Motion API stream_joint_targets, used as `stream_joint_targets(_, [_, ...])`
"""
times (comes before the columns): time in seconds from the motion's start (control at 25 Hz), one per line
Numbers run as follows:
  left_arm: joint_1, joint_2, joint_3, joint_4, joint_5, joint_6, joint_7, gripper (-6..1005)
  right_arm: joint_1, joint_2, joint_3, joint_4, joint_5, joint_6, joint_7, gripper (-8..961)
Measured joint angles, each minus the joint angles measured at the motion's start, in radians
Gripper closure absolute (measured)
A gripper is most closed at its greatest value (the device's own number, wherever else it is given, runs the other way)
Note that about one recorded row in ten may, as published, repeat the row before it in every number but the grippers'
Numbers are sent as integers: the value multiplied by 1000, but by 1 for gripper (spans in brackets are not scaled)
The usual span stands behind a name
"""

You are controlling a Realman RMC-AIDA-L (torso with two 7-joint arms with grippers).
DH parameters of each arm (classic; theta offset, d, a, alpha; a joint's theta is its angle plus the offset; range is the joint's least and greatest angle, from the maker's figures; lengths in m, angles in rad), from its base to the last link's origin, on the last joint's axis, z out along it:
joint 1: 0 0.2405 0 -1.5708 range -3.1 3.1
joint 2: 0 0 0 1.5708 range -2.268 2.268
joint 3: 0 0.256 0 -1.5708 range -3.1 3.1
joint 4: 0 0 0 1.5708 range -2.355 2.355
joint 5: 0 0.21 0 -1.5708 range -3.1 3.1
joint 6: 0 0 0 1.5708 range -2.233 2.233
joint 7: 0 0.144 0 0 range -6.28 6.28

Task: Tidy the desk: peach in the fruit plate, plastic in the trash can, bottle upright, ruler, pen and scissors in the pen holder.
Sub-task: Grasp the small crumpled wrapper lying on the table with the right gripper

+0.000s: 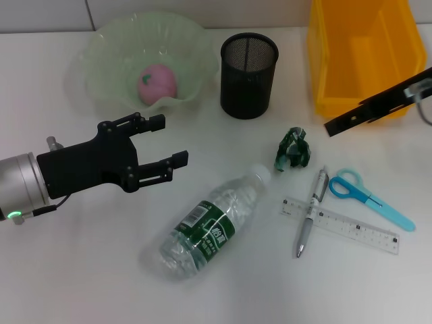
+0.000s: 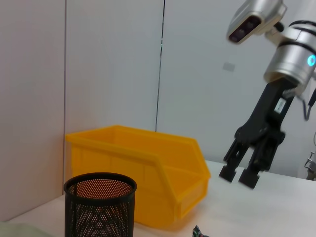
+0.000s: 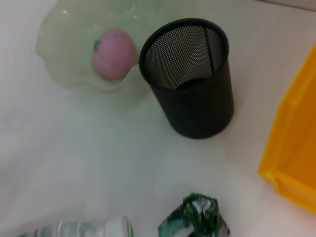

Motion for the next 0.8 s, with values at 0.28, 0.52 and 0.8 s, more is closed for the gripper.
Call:
stream_joint_targets(0.28, [-4,-4,5,-1,1,-19,0,212,7,5,-129,116,22,198,51,142])
stream_joint_targets(0.52, [-5,-8,8,-2,1,-25,13,213,37,5,-176,234,80,308,46,145])
stream_joint_targets(0.8, [4,-10,9,-3,1,-26,14,213,78,6,-258,332,79,385,46,148])
